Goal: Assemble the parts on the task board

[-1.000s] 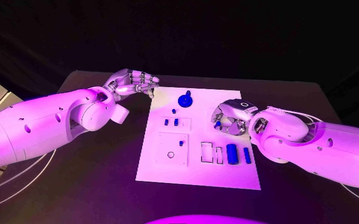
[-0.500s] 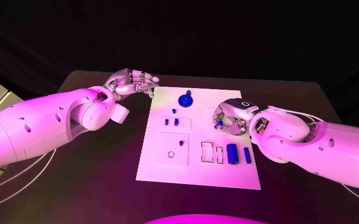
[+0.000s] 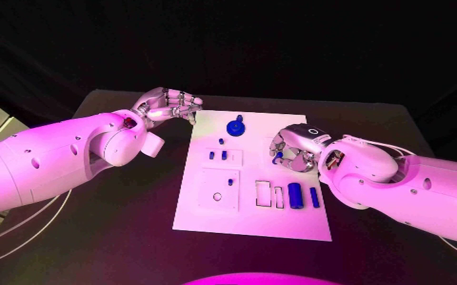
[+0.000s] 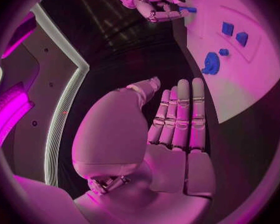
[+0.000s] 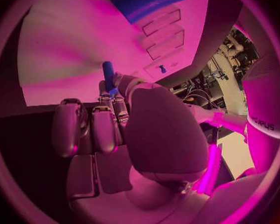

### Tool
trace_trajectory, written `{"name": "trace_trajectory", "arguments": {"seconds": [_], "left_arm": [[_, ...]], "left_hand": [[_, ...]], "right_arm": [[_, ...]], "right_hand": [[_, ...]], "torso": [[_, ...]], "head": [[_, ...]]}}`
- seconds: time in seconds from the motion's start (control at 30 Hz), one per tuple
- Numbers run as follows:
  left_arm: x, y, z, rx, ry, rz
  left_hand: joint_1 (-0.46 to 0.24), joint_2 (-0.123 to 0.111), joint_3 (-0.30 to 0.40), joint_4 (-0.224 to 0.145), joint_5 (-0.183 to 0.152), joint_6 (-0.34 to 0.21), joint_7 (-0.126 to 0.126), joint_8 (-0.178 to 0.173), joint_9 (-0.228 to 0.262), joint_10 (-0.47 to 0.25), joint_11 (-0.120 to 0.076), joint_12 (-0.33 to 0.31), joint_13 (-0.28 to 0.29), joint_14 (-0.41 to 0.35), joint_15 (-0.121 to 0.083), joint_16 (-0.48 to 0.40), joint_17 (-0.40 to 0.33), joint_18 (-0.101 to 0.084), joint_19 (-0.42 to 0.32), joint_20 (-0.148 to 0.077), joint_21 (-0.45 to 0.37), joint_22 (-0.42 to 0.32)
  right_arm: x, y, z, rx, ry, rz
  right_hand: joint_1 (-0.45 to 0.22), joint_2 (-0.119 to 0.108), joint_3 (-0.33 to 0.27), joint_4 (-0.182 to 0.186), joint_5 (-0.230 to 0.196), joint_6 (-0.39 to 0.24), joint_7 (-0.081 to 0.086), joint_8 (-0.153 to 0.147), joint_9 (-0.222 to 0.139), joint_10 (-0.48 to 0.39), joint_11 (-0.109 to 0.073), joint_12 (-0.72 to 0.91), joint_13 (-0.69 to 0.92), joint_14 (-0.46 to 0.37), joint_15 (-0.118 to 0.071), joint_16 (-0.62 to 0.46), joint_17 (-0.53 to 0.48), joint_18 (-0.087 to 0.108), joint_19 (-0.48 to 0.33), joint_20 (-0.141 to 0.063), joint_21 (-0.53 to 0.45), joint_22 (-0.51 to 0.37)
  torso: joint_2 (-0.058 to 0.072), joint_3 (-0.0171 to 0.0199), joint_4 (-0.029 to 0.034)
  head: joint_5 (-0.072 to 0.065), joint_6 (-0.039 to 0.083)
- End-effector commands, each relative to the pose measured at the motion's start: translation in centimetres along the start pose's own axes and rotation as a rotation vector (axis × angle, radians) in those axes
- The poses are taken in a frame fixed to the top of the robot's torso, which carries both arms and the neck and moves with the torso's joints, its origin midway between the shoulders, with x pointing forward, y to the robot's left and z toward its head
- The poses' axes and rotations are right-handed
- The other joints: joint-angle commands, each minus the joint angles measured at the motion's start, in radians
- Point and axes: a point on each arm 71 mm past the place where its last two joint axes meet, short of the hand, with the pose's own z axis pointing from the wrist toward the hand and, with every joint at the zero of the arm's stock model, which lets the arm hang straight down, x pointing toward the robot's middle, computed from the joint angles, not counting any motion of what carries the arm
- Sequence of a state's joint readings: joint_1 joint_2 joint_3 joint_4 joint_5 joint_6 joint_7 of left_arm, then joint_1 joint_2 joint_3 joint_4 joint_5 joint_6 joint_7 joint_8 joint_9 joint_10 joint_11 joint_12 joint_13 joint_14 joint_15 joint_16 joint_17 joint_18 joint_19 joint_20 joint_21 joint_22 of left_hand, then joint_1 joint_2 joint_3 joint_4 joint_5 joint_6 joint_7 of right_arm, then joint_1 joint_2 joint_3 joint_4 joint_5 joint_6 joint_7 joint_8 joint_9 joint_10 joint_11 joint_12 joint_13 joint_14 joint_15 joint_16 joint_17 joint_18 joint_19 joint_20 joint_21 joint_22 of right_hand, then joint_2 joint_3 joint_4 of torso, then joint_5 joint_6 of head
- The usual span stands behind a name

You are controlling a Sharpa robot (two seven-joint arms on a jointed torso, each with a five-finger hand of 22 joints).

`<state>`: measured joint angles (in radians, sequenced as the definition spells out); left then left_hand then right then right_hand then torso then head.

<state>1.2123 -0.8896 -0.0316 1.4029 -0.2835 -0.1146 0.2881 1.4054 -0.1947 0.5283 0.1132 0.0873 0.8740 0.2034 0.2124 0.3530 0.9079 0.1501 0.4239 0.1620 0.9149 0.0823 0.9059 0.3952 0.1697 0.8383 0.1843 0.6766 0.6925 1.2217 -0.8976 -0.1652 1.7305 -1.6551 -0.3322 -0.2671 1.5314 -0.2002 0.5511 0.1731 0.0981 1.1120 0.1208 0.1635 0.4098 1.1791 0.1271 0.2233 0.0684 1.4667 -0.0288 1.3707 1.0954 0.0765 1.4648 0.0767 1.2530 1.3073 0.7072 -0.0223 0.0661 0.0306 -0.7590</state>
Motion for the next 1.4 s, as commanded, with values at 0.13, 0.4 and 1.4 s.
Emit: {"name": "trace_trajectory", "arguments": {"seconds": [0.13,0.4,1.4], "left_arm": [[0.3,-0.1,0.1,0.012,0.012,-0.004],[0.4,-0.1,0.2,0.013,0.014,-0.005],[1.3,-0.3,0.7,0.020,0.035,-0.012]], "left_hand": [[0.008,0.003,-0.004,-0.002,-0.004,-0.009,-0.001,-0.001,-0.001,-0.006,-0.003,0.002,-0.001,0.003,0.002,-0.003,-0.001,0.011,0.004,-0.001,-0.003,-0.001],[0.008,0.003,-0.004,-0.002,-0.004,-0.009,-0.001,-0.001,-0.001,-0.006,-0.003,0.002,-0.001,0.003,0.002,-0.003,-0.001,0.011,0.004,-0.001,-0.003,-0.001],[0.010,0.005,-0.005,-0.001,-0.004,-0.010,-0.001,-0.001,-0.001,-0.009,-0.002,0.004,-0.002,0.003,0.002,-0.003,-0.001,0.012,0.006,-0.001,-0.006,-0.002]], "right_arm": [[-1.0,1.6,-0.3,-0.041,-0.022,0.015],[-2.2,4.2,-0.5,-0.107,-0.039,0.036],[3.0,13.6,2.4,-0.348,0.043,0.090]], "right_hand": [[-0.006,0.001,0.013,-0.022,0.006,0.007,0.000,0.007,0.003,0.094,-0.084,0.008,0.048,0.020,-0.006,0.007,0.002,-0.015,0.010,-0.009,0.010,0.101],[-0.007,-0.001,0.016,-0.027,0.007,0.006,0.000,0.008,0.005,0.095,-0.084,0.007,0.050,0.020,-0.006,0.007,0.003,-0.015,0.011,-0.010,0.013,0.103],[-0.018,-0.006,0.028,-0.047,0.017,0.002,0.002,0.008,0.008,0.096,-0.083,-0.001,0.058,0.018,-0.005,0.005,-0.005,-0.016,0.012,-0.010,0.017,0.108]], "torso": [[-0.001,-0.0017,0.0002],[-0.002,-0.0023,0.0002],[0.001,-0.0003,-0.0001]], "head": [[0.002,-0.002],[0.007,-0.004],[0.082,-0.029]]}}
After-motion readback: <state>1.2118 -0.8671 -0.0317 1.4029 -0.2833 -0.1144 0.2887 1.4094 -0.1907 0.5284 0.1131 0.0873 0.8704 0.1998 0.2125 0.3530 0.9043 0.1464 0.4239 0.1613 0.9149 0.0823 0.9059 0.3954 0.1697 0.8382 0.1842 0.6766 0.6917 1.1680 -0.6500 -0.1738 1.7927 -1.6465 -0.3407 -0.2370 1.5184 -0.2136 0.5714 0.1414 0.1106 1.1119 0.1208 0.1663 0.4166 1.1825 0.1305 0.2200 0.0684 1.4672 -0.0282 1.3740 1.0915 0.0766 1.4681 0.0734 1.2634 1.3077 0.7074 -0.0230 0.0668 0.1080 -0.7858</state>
